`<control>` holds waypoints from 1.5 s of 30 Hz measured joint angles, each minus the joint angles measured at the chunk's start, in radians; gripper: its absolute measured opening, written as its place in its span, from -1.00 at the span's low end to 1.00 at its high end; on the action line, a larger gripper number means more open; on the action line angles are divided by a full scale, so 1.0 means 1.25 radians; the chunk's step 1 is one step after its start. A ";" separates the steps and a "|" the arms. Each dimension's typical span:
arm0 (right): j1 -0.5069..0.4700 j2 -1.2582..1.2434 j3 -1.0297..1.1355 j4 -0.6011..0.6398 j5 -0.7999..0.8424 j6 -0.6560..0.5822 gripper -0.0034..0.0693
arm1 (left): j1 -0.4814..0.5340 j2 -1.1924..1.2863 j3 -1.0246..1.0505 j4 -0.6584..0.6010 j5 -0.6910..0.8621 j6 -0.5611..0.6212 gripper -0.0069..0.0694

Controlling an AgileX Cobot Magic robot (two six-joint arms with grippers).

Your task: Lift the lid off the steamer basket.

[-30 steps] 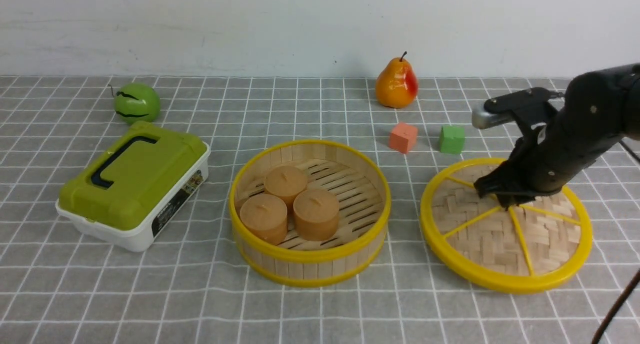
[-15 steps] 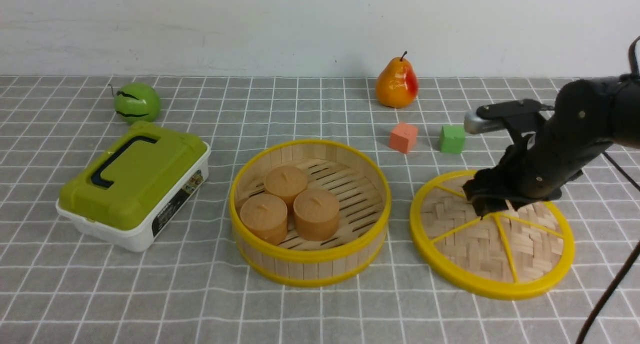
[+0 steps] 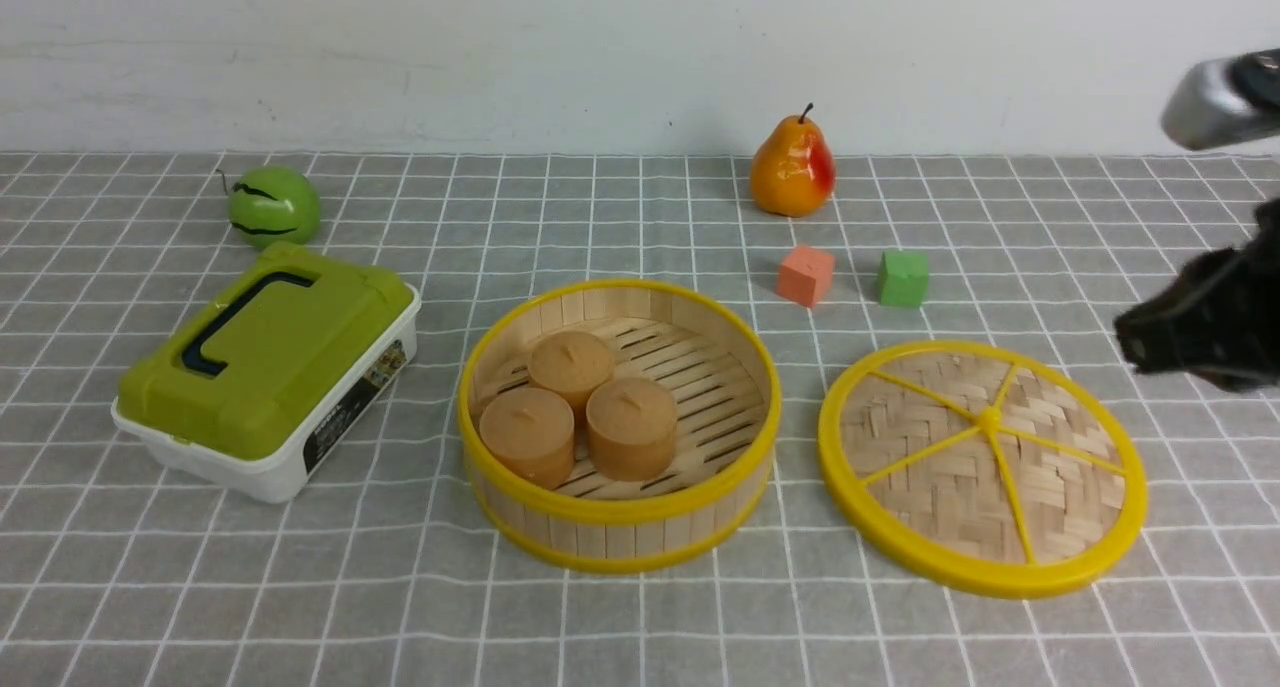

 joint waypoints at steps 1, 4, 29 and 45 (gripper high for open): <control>0.000 -0.071 0.035 0.001 0.006 0.000 -0.93 | 0.000 0.000 0.000 0.000 0.000 0.000 -0.19; 0.000 -0.175 0.091 0.013 0.024 0.000 -0.97 | 0.000 0.000 0.000 0.000 0.000 0.000 -0.19; 0.000 -0.589 0.266 -0.069 0.033 -0.002 -0.96 | 0.000 0.000 0.000 0.000 0.002 0.000 -0.19; -0.170 -0.903 0.834 -0.199 -0.481 0.220 -0.91 | 0.000 0.000 0.000 0.000 0.002 0.000 -0.19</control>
